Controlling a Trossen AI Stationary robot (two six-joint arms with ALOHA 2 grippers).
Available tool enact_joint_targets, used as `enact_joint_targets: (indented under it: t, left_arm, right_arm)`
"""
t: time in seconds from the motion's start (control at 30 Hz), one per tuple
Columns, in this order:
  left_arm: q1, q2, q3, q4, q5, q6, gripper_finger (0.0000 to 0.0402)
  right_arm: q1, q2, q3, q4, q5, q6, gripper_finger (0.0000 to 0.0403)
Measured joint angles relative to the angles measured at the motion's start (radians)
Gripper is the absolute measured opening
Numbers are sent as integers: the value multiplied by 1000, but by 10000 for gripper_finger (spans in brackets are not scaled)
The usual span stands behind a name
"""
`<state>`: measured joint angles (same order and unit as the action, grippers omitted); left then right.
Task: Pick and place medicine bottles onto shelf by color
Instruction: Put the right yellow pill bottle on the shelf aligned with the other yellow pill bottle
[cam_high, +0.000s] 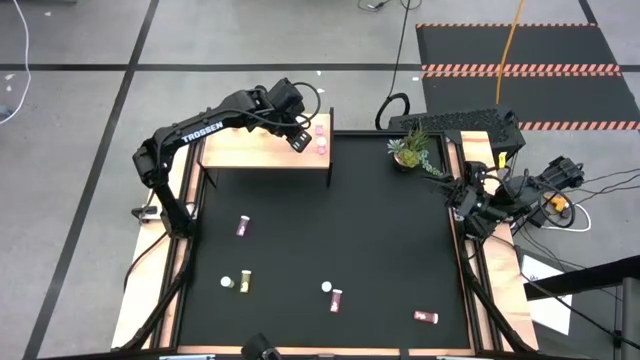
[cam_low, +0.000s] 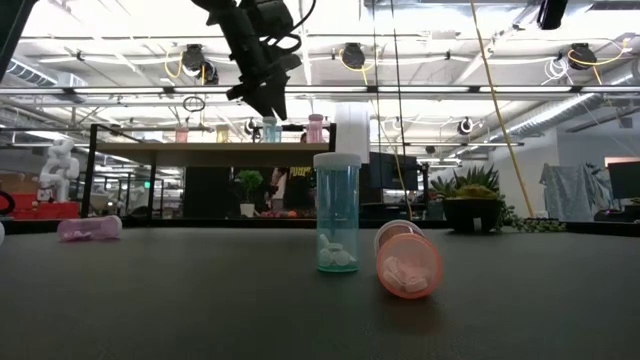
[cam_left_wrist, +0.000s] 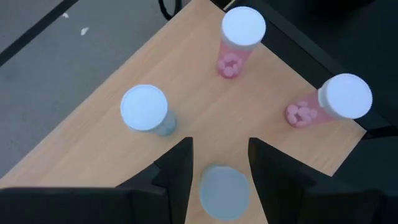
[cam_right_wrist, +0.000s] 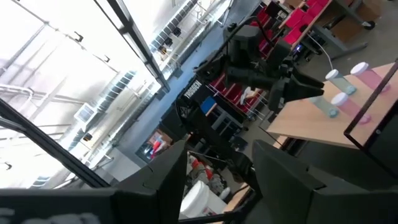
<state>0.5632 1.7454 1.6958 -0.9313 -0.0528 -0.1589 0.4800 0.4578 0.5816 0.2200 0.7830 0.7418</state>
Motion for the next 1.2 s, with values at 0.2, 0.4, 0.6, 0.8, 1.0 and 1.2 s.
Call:
enact_joint_targets:
  t: [0.2, 0.4, 0.6, 0.8, 1.0, 1.2]
  left_arm:
    - [0, -6, 6, -1, 0, 9, 155]
    - [-5, -11, 123, -7, 0, 57, 155]
    - [-22, -11, 299, -5, 0, 69, 155]
    - [-29, -12, 421, 11, 0, 126, 154]
    - [20, -12, 453, 105, 1, 214, 154]
    - [138, -11, 453, 359, 163, 393, 154]
  right_arm:
    - [0, 0, 0, -36, 0, 2, 176]
    - [-1, -1, 0, -97, 5, -5, 176]
    - [-37, 6, 0, -214, 7, -40, 176]
    - [-102, 34, 0, -231, 6, -125, 176]
    - [-215, 68, 0, -171, 2, -160, 176]
    - [-381, 97, 0, 14, 1, -249, 176]
